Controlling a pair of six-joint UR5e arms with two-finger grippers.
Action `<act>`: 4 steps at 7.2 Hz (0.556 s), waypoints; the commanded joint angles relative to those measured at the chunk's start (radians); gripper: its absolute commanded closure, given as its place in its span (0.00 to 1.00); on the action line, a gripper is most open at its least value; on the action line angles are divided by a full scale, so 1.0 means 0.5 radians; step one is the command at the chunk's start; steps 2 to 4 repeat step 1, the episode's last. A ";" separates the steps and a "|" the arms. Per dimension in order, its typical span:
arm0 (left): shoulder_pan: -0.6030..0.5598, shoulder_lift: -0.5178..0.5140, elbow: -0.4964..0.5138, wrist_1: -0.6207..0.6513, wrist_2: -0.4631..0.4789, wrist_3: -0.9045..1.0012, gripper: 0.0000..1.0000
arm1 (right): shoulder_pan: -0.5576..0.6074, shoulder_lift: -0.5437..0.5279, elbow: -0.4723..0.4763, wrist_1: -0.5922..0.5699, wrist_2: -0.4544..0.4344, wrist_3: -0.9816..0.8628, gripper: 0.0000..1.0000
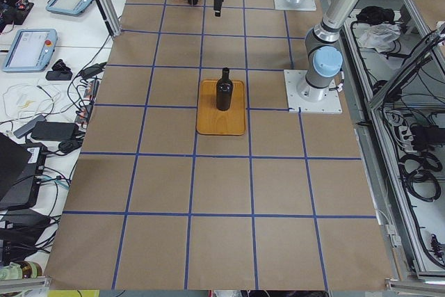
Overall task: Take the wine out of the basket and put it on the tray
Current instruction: 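Open the left gripper and raise it away from the tray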
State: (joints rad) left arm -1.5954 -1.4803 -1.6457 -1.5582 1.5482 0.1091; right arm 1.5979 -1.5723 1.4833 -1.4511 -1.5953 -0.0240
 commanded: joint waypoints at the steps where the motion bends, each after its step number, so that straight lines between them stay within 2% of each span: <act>1: 0.003 0.000 -0.001 -0.007 0.005 0.003 0.00 | 0.001 0.000 0.000 0.000 0.000 -0.001 0.01; 4: 0.003 0.000 -0.001 -0.007 0.005 0.003 0.00 | 0.001 0.000 0.000 0.000 0.000 -0.001 0.01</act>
